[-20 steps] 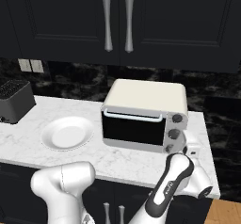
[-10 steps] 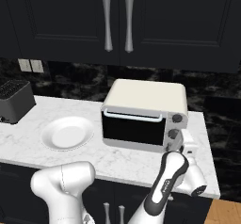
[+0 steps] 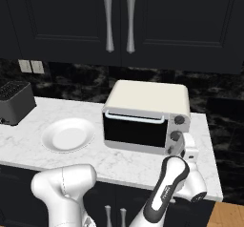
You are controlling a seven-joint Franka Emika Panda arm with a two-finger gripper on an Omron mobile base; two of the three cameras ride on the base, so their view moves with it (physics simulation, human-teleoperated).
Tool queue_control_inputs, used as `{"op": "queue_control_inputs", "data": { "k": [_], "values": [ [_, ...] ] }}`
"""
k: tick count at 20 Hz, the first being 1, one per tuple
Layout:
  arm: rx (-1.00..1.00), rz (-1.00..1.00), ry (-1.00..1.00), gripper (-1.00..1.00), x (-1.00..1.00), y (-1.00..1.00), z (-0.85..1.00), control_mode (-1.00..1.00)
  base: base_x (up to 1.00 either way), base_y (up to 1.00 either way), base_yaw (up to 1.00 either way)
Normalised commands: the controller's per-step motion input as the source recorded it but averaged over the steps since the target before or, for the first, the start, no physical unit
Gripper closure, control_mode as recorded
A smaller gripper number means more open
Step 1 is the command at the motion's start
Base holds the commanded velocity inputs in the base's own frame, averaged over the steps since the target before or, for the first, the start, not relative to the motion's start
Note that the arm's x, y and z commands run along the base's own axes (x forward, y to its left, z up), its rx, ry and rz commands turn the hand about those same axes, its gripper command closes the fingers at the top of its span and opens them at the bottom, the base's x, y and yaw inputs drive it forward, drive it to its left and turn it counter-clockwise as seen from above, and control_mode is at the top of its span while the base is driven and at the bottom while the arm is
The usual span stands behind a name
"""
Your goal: Pick up the kebab skewer and baguette bread, and place them inside the toaster oven. Close the toaster oven door and start by setting the timer.
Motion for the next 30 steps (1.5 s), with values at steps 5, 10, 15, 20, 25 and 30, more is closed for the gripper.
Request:
{"op": "queue_control_inputs", "data": {
  "k": [5, 10, 15, 20, 25, 30],
  "values": [
    [-0.01, -0.04, -0.04, -1.00, -0.04, -0.01, 0.09, -1.00, 0.00, 0.00, 0.00],
    [-0.06, -0.03, -0.01, -1.00, 0.00, 0.01, 0.02, -1.00, 0.00, 0.00, 0.00],
    [-0.08, -0.03, -0.01, -1.00, 0.00, 0.00, 0.00, -1.00, 0.00, 0.00, 0.00],
    [-0.08, -0.03, -0.03, -1.00, 0.00, 0.00, 0.09, -1.00, 0.00, 0.00, 0.00],
    [-0.04, -0.03, -0.03, -1.00, 0.00, 0.00, 0.19, -1.00, 0.00, 0.00, 0.00],
    [-0.01, -0.02, 0.00, -1.00, 0.00, 0.00, 0.05, -1.00, 0.00, 0.00, 0.00]
  ]
}}
